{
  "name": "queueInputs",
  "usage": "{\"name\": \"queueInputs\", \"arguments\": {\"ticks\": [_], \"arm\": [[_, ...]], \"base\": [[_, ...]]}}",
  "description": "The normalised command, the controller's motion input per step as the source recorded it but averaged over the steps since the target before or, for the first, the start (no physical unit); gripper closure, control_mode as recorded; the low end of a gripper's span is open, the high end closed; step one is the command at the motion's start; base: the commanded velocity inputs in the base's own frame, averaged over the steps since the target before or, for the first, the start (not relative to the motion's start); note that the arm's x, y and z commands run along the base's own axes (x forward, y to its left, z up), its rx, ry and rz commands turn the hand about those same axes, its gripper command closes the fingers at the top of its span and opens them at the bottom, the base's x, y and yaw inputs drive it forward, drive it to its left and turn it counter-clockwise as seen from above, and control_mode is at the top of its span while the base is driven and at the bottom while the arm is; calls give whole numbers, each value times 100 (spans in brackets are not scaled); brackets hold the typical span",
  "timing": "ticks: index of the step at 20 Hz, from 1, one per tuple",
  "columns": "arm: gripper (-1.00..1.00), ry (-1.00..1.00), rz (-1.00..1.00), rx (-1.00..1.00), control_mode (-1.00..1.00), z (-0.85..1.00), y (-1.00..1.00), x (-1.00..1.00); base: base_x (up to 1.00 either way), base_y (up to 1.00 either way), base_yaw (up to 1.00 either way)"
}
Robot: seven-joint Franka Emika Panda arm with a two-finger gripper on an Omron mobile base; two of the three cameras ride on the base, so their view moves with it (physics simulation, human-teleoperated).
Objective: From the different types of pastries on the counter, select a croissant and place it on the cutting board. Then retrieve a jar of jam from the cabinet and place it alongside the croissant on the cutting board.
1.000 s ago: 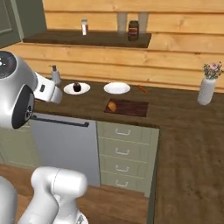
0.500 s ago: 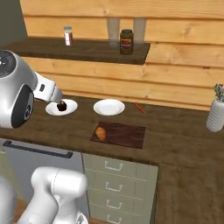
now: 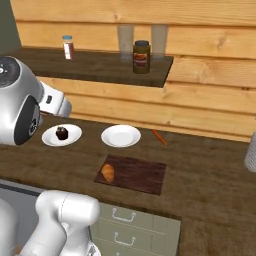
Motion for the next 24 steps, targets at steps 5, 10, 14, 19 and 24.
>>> {"name": "queueInputs", "arguments": {"ticks": [5,10,14,19,24], "arm": [[100,0,0,0,100,0,0,0],[100,0,0,0,100,0,0,0],[100,0,0,0,100,0,0,0],[100,0,0,0,100,0,0,0],[100,0,-1,0,-100,-2,0,1]], "base": [[96,0,-3],[76,0,0],[62,-11,-10],[39,-13,-22],[8,0,-7]]}}
